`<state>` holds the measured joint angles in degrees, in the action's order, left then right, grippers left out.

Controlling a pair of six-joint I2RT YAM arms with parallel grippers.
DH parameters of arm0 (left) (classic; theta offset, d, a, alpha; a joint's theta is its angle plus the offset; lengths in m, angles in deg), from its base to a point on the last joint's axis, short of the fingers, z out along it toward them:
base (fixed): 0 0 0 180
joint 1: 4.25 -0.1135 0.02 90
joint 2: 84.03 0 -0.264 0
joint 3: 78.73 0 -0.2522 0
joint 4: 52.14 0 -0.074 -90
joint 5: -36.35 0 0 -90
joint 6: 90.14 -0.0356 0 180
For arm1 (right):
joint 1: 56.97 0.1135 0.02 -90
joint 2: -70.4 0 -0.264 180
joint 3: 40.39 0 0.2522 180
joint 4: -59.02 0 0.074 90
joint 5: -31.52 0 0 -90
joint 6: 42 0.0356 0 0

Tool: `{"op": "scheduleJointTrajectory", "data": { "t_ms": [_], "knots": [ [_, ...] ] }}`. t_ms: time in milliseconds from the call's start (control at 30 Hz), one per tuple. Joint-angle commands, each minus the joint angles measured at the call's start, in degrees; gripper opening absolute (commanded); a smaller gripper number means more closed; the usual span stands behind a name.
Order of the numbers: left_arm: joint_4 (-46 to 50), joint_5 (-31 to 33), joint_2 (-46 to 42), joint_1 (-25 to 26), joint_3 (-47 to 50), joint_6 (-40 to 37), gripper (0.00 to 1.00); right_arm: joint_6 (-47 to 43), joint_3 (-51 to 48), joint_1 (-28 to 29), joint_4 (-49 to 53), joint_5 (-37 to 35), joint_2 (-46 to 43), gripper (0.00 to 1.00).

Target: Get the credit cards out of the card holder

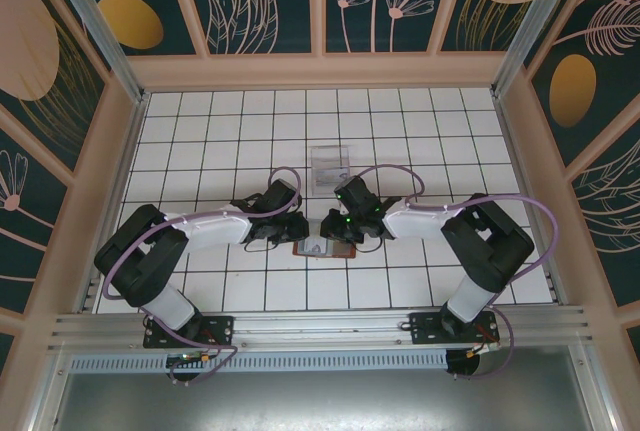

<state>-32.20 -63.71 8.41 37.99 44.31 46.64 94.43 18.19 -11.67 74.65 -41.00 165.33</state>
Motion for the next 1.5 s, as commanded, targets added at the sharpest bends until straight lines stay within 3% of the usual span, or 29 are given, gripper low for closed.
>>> {"op": "scheduleJointTrajectory", "data": {
  "t_ms": [0,667,1067,1467],
  "knots": [
    [6.88,3.03,4.37,0.13,3.10,-0.21,0.18,0.00,-1.40,-0.56,1.30,-1.54,-0.32,0.20],
    [6.24,3.20,5.20,0.18,4.17,0.99,0.18,1.28,-2.63,-0.82,0.94,-2.32,-2.40,0.22],
    [5.78,2.83,5.39,0.20,4.79,1.45,0.17,1.23,-3.27,-1.09,-0.54,-1.04,-0.73,0.16],
    [3.46,1.47,5.39,0.15,6.46,2.51,0.17,2.49,-5.91,-1.90,-7.82,5.57,0.91,0.18]
  ]
}}
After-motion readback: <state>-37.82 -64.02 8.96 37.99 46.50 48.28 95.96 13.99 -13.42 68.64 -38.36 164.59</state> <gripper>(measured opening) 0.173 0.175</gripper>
